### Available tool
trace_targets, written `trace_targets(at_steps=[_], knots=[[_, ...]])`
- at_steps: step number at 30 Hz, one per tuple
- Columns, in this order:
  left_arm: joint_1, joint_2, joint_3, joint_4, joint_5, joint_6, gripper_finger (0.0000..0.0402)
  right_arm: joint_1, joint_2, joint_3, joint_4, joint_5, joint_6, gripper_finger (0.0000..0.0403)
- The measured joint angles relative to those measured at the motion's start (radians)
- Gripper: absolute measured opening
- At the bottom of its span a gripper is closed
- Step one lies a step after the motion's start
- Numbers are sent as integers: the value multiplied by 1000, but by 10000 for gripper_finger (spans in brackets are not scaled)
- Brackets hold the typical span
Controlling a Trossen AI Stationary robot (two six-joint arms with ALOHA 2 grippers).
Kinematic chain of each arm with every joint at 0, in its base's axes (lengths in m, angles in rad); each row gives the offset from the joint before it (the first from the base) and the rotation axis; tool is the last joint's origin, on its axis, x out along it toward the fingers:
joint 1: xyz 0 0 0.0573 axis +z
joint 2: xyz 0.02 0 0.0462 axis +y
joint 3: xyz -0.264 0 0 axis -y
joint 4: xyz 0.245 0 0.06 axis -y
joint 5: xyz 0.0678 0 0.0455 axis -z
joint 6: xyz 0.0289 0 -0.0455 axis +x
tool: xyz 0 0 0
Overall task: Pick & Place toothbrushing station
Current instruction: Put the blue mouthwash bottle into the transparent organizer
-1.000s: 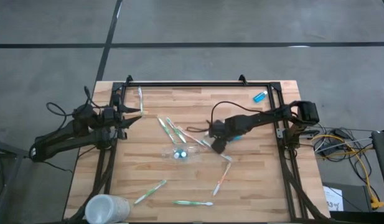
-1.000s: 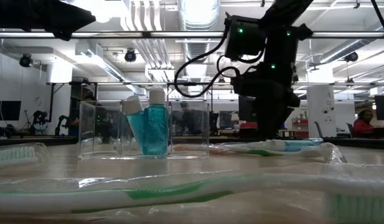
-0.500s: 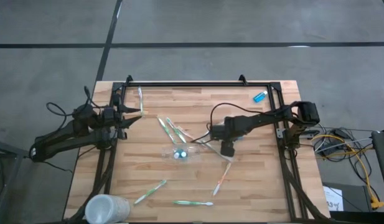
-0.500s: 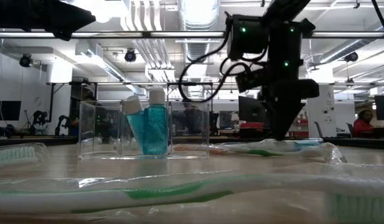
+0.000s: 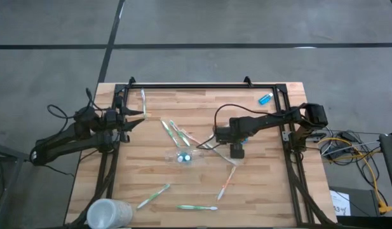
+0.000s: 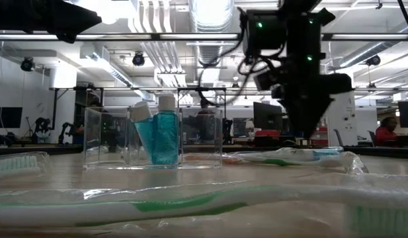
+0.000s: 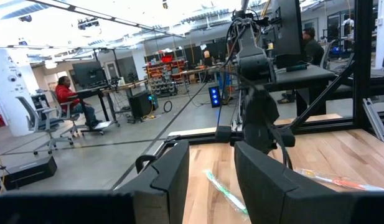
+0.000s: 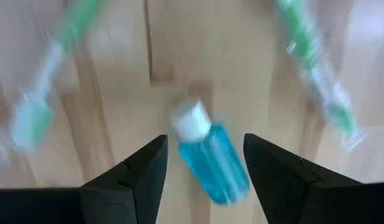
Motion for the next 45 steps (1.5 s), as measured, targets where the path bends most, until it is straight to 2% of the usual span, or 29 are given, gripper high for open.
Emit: trace_targets(at_steps=[7,15,24,33,45], knots=[[0,0,0,0,0,0,133,0,-20,-47,-4,-34,-107,203],[0,0,0,0,0,0,133,0,-25,-49,36,4,-231,203],[0,0,0,0,0,0,133,0,-24,-49,92,2,-232,203],[0,0,0,0,0,0,133,0,-24,-53,143,-55,-212,203],[0,0,0,0,0,0,133,0,-23,-114,201,-61,-205,203]])
